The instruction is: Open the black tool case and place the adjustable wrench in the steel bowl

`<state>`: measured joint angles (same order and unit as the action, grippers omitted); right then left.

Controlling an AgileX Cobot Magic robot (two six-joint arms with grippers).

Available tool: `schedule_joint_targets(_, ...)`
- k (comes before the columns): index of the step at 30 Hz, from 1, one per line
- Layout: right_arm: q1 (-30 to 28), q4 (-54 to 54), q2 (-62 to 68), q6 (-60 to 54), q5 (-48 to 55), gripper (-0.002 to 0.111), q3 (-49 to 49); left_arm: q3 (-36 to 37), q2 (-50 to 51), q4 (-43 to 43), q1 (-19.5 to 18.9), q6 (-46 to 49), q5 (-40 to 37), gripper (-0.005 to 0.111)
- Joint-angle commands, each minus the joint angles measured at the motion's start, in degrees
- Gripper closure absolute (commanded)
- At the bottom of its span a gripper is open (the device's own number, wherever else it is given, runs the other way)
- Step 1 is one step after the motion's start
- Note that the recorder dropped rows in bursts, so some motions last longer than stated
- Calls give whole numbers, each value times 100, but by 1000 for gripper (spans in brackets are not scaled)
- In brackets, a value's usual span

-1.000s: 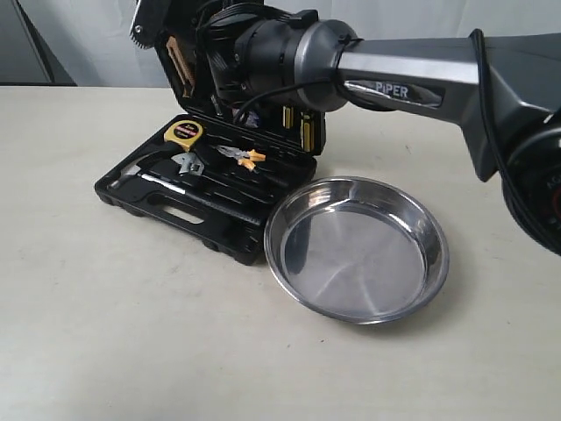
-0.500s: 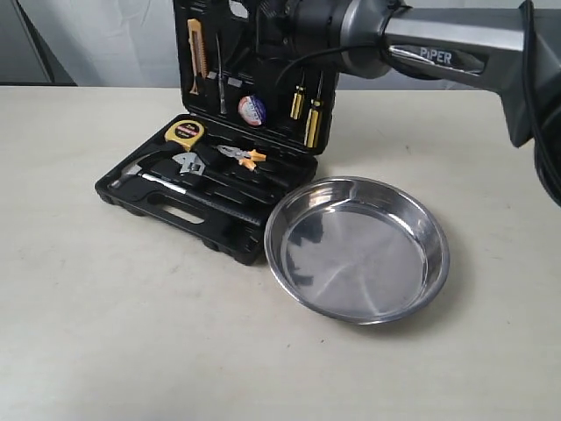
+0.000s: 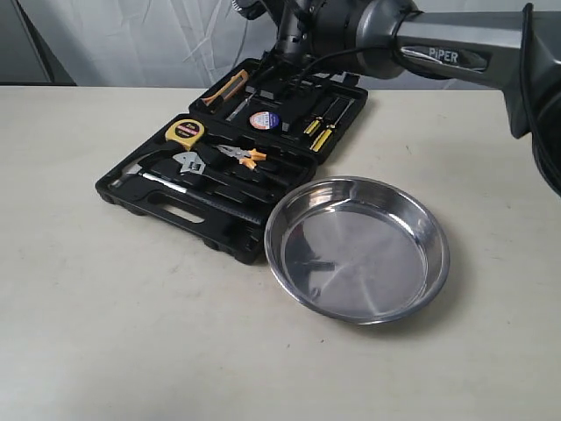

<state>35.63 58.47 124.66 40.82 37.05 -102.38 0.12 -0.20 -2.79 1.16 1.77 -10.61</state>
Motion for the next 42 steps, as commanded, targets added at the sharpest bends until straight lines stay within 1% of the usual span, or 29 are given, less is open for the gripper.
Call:
schedule_joint_targets(1, -33, -1592, -257, -1370, 108, 109, -3, -12, 20, 9, 6, -5, 26, 106)
schedule_joint_targets(3, -33, -2486, -285, -2408, 456, 109, -3, -12, 20, 9, 6, -5, 26, 106)
schedule_joint_targets(6, -33, -3330, -285, -3444, 1158, 109, -3, -12, 20, 9, 6, -5, 26, 106)
schedule_joint_targets(10, -33, -3812, -285, -3814, 1437, 109, -3, -12, 20, 9, 6, -5, 26, 106)
schedule_joint_targets(12, -33, -3882, -285, -3826, 1334, 109, -3, -12, 20, 9, 6, -5, 37, 106)
schedule_joint_targets(14, -122, -4213, -309, -3826, 1090, 109, -3, -12, 20, 9, 6, -5, 37, 106)
schedule_joint_targets(17, -525, -5332, -380, -3860, 502, 109, -3, -12, 20, 9, 6, -5, 37, 106)
schedule_joint_targets(20, -1004, -6654, -420, -4387, 203, 109, -3, -12, 20, 9, 6, -5, 37, 106)
schedule_joint_targets(23, -1497, -8104, -418, -5214, 318, 109, -3, -12, 20, 9, 6, -5, 37, 106)
schedule_joint_targets(25, -1836, -8832, -418, -5663, 443, 109, -3, -12, 20, 9, 6, -5, 37, 106)
schedule_joint_targets(28, -2213, -9613, -407, -6175, 665, 109, -3, -12, 20, 9, 6, -5, 37, 106)
schedule_joint_targets(30, -2301, -9984, -344, -6577, 909, 109, -3, -12, 20, 9, 6, -5, 37, 106)
schedule_joint_targets(32, -2301, -10167, -216, -6839, 1083, 109, -15, -12, 20, 9, 6, -5, 37, 106)
schedule_joint_targets(34, -2176, -10342, -28, -7011, 1042, 109, -15, -12, 20, 9, 6, -5, 37, 106)
schedule_joint_targets(38, -1852, -10407, 388, -7100, 304, 109, -74, -12, 20, 9, 6, -5, 37, 106)
schedule_joint_targets(41, -1619, -10398, 789, -7100, 52, 109, -382, -12, 20, 9, 6, -5, 37, 106)
schedule_joint_targets(42, -1530, -10398, 1044, -7100, 154, 109, -716, -12, 20, 9, 6, -5, 37, 106)
